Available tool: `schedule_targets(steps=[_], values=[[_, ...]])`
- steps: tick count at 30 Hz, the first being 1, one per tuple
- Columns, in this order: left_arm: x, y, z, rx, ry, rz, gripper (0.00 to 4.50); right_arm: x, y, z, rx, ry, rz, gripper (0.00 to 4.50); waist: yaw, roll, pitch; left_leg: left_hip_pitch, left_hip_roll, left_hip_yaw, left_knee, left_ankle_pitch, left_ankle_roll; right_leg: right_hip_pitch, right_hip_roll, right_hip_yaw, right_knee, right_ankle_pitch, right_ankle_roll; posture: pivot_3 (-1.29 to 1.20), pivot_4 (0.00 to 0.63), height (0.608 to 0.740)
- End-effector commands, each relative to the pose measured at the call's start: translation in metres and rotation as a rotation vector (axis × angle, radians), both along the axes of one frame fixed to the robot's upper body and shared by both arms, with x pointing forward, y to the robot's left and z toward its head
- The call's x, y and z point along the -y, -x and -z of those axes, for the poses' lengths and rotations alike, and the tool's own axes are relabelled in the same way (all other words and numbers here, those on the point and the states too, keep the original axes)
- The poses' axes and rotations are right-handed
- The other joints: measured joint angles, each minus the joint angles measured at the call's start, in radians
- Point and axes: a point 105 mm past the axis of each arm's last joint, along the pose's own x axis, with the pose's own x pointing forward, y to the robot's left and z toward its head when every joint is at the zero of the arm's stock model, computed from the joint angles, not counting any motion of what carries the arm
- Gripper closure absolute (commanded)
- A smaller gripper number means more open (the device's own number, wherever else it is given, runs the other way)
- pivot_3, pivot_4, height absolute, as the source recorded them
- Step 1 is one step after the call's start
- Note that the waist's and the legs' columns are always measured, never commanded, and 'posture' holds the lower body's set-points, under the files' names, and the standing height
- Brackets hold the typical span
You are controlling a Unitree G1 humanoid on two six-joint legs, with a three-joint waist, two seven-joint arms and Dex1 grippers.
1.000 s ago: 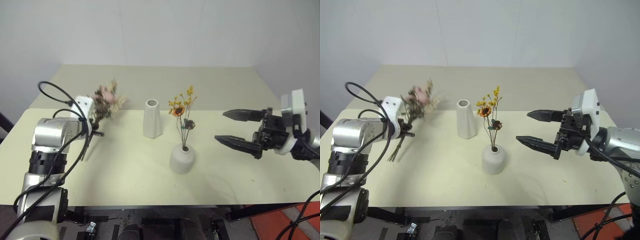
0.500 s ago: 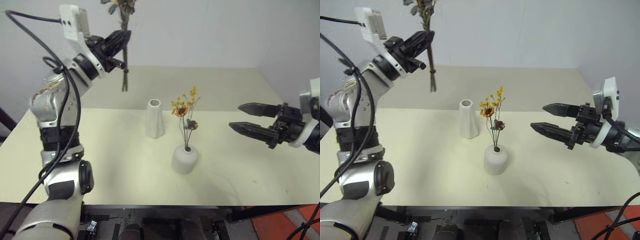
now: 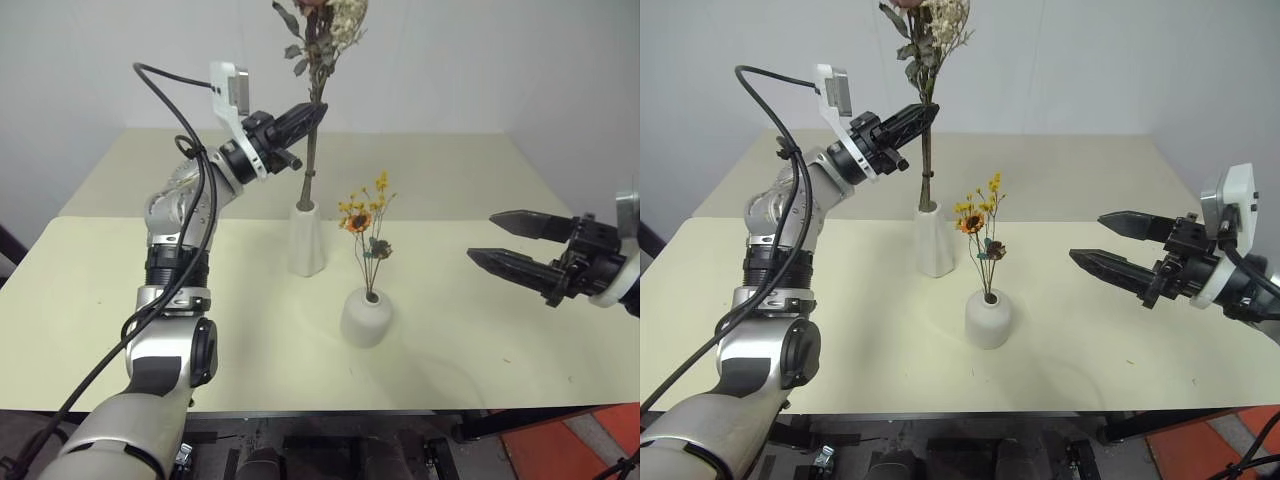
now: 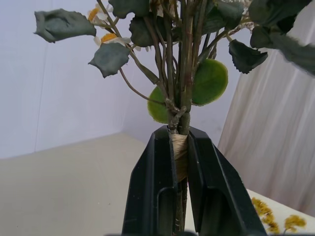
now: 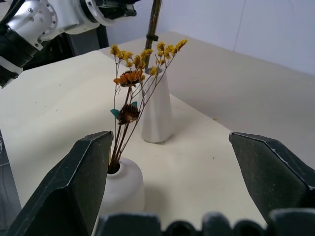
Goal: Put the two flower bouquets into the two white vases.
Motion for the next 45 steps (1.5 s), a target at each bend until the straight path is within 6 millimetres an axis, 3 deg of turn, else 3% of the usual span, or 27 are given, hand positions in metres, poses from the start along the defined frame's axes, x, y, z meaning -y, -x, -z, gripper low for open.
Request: schedule_targets(steps=[1,13,33,45], values=[[0.002,0.002,-0.022,0.081,0.031,0.004,4.41,0.000,0.007,-0.013,0.057,-0.002,0.008,0.00,0.000,0.000,0.000,0.000,0.000,0.000,0.000,0.000,0.000,0.000,0.000,0.000,0.000,0.000,0.000,0.00,0.150,0.740],[0.008,-0.001,-0.026,0.095,0.050,0.032,4.41,-0.001,0.006,-0.012,0.047,-0.014,0.008,0.00,-0.002,0.000,0.000,0.000,0.000,0.000,0.000,0.000,0.000,0.000,0.000,0.000,0.000,0.000,0.000,0.00,0.150,0.740],[0.002,-0.012,0.008,0.079,-0.033,-0.045,4.41,-0.002,0.008,-0.009,0.042,-0.026,0.019,0.00,-0.005,0.000,0.000,0.000,0.000,0.000,0.000,0.000,0.000,0.000,0.000,0.000,0.000,0.000,0.001,0.00,0.150,0.740],[-0.002,-0.001,0.024,0.061,-0.031,-0.038,4.41,-0.004,0.006,-0.008,0.043,-0.030,0.013,0.00,-0.005,0.000,0.000,0.000,0.000,0.000,0.000,0.000,0.000,0.000,0.000,0.000,0.000,0.000,0.001,0.00,0.150,0.740]])
